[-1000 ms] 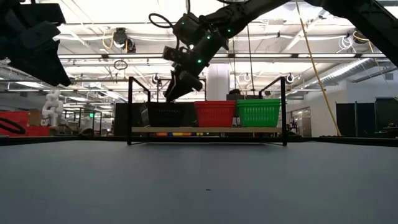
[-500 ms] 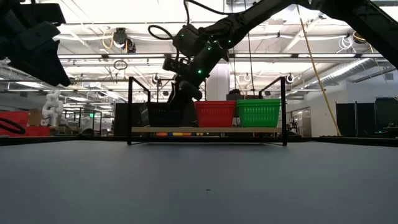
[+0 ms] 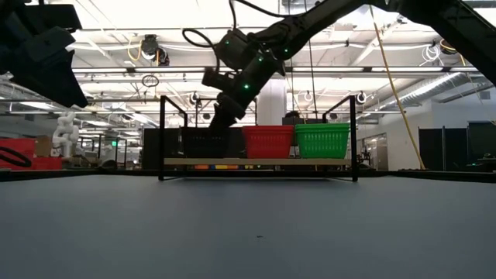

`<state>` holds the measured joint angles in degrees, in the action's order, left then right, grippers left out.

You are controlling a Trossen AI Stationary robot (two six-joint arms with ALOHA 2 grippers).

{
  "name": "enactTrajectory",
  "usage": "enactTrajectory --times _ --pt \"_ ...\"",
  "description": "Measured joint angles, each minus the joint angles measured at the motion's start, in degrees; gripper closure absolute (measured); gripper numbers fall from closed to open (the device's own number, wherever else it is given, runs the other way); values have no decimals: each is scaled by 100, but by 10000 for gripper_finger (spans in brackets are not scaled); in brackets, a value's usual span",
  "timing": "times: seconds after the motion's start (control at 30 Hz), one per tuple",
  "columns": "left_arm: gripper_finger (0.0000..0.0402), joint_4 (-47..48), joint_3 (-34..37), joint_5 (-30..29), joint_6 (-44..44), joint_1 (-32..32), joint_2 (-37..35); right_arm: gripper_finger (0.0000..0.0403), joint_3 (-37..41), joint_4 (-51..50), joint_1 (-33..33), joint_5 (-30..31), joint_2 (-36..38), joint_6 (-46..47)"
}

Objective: Stack baskets on shelf by color
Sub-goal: Stack the black bin on top of the black bin on the shelf

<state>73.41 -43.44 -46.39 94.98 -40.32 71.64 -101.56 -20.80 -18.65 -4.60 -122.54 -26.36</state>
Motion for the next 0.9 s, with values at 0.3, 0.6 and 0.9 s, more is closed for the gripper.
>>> enactTrajectory --times 0.3,0.6,0.9 --pt "117 0 0 0 -2 -2 0 364 0 158 73 335 0 466" --pt "117 -11 0 35 4 -2 0 343 0 275 78 335 0 602" --pt "117 -11 0 28 11 -2 0 257 0 126 80 316 142 837"
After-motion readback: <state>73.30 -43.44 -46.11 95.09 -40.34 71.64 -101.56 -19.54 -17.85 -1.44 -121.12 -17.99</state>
